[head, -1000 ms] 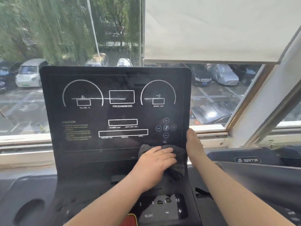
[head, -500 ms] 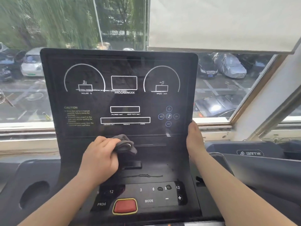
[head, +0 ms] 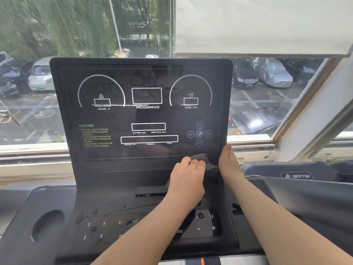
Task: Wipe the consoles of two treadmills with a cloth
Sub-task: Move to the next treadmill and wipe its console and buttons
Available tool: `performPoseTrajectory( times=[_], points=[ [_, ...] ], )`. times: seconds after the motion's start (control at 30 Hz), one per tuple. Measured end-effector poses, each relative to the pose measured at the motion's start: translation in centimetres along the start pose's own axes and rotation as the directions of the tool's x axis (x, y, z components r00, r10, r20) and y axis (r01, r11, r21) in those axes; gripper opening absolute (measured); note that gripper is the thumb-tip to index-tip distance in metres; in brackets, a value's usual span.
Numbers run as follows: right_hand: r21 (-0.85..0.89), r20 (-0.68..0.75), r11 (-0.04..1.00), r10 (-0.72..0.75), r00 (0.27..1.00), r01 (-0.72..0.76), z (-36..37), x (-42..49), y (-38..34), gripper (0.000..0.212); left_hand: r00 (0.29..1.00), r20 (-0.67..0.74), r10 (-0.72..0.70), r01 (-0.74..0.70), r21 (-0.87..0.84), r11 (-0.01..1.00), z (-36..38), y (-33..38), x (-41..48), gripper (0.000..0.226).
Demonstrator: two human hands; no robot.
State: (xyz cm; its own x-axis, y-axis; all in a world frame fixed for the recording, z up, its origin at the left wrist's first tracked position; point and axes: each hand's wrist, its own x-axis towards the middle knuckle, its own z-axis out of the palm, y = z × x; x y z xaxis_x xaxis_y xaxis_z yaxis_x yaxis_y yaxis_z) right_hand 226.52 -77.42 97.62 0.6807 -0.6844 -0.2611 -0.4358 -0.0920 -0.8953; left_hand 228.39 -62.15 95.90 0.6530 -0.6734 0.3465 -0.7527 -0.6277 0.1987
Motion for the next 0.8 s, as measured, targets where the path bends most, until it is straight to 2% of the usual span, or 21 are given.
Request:
performPoseTrajectory(
  times=[0.1,0.2,0.4,0.6,0.8],
  points=[
    [0.003,-0.012,1.0,-0.021,1.0,0.021,0.2,-0.2,0.1,0.062,1.0,0.024,0.002,-0.002,-0.001,1.0,-0.7,-1.6,-1.1,0.037],
    [0.021,-0.013,1.0,-0.016,1.0,0.017,0.2,0.0,0.4,0.063,0.998,0.013,-0.053,0.053,0.041,0.998,-1.9,-4.8,-3.0,0.035],
    [0.071,-0.034,0.997,0.022,0.999,-0.02,1.2,-0.2,0.7,0.066,0.973,-0.101,-0.207,0.218,0.11,0.97,-5.2,-11.6,-6.7,0.033],
    [0.1,-0.002,0.992,0.076,0.997,-0.075,1.1,-0.3,0.4,0.066,0.933,-0.162,-0.322,0.336,0.066,0.94,-4.6,-11.2,-6.3,0.026],
    [0.119,0.045,0.99,0.068,0.997,-0.073,0.5,-0.1,0.4,0.063,0.972,-0.135,-0.191,0.199,0.048,0.979,-2.5,-6.1,-3.9,0.024]
  ],
)
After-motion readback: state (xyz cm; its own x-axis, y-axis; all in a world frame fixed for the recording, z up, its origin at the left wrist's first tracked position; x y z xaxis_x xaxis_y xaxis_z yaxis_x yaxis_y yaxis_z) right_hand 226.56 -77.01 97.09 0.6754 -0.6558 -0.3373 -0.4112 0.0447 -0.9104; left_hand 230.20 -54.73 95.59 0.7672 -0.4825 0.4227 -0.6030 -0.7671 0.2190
